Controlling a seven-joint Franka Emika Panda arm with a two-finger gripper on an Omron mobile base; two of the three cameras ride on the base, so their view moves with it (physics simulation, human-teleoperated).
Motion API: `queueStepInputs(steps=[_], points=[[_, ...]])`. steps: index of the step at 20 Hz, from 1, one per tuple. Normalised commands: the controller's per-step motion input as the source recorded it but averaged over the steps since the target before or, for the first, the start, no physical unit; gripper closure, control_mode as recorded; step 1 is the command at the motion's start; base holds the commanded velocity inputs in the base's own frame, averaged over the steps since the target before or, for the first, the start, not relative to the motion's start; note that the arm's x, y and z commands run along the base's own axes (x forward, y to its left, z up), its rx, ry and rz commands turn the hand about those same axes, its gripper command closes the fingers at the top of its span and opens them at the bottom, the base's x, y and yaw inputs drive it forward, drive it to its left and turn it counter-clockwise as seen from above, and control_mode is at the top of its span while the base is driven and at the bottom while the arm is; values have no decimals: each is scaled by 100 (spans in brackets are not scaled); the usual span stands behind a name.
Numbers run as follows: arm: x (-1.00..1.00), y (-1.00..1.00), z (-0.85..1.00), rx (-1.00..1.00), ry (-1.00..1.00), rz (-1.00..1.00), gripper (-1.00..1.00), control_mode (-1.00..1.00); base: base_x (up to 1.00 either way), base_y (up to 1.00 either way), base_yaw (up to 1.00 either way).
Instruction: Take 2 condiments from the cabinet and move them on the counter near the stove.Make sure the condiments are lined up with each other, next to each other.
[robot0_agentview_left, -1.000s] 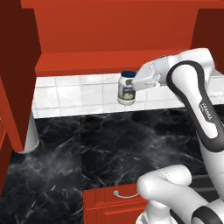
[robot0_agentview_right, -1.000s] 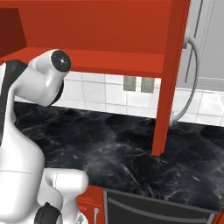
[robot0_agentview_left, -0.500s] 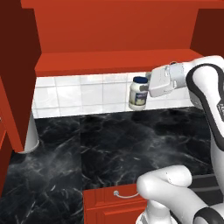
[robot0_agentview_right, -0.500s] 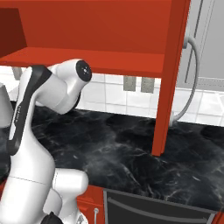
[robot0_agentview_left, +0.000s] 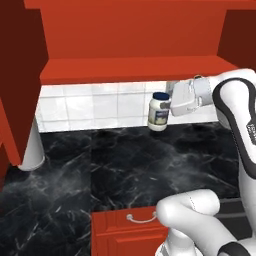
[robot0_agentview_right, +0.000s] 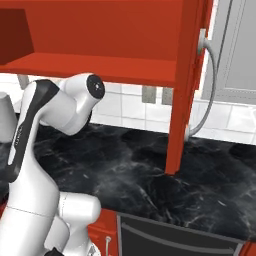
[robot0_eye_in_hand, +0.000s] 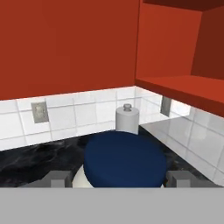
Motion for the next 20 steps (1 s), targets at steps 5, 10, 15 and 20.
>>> queueStepInputs(steps=[5,10,15,20], points=[[0,0,0,0,0,0,100,100,-1,-56,26],[0,0,0,0,0,0,100,100,-21,-21,36],[0,0,0,0,0,0,100,100,-33,0,47],[0,0,0,0,0,0,100,100,-27,0,54]])
